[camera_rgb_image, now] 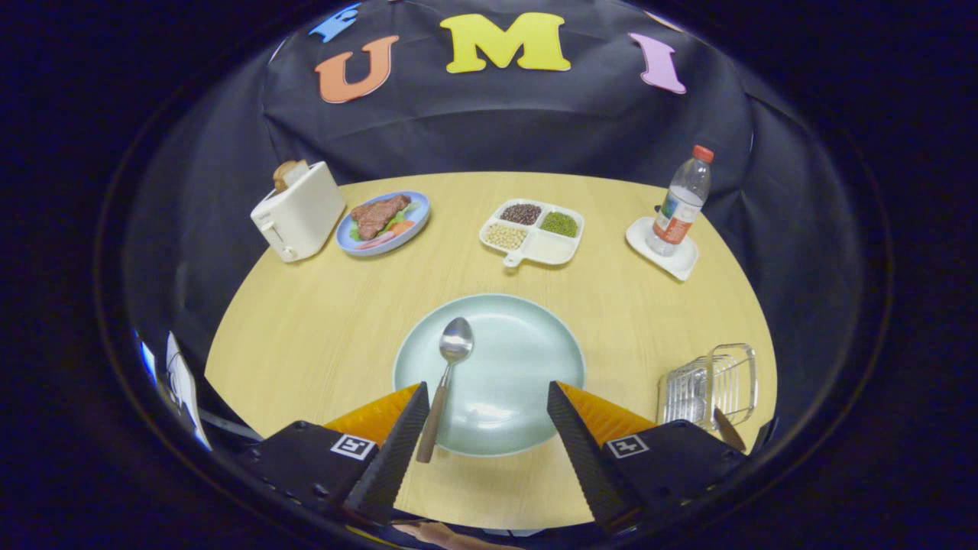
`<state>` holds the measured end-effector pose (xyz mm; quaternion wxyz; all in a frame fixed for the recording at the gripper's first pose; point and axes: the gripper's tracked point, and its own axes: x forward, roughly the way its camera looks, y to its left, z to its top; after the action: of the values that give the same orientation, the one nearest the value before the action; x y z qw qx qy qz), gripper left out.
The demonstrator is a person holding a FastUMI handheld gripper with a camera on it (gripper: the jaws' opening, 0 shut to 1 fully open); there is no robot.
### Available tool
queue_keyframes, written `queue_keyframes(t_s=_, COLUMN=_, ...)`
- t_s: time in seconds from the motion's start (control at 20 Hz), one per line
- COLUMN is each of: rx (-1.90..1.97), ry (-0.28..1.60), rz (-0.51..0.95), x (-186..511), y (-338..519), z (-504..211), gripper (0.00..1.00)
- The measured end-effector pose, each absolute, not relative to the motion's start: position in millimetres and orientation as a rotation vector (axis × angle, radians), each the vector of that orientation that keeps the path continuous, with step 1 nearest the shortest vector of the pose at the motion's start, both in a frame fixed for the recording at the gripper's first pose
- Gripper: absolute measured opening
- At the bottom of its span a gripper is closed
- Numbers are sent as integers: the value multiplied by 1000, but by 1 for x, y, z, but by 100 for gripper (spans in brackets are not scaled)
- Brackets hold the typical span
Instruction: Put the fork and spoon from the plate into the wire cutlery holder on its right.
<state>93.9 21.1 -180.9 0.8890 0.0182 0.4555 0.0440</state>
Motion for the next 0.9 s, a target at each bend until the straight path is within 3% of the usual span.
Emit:
queue_keyframes(t_s=0.4, rx=101, ry=1079, rz=78, x=108, y=56, z=-240, gripper=92)
queue_keyframes(t_s=0.6, rx=104, ry=1120, rz=53, x=109, y=66, z=-258, gripper=75)
queue_keyframes(t_s=0.7, rx=99, ry=1135, rz=39, x=109, y=69, z=-264, gripper=72)
queue_keyframes(t_s=0.8, rx=111, ry=1160, rz=30, x=107, y=72, z=-267, gripper=47)
queue_keyframes(t_s=0.9, rx=101, ry=1175, rz=14, x=107, y=70, z=-270, gripper=43)
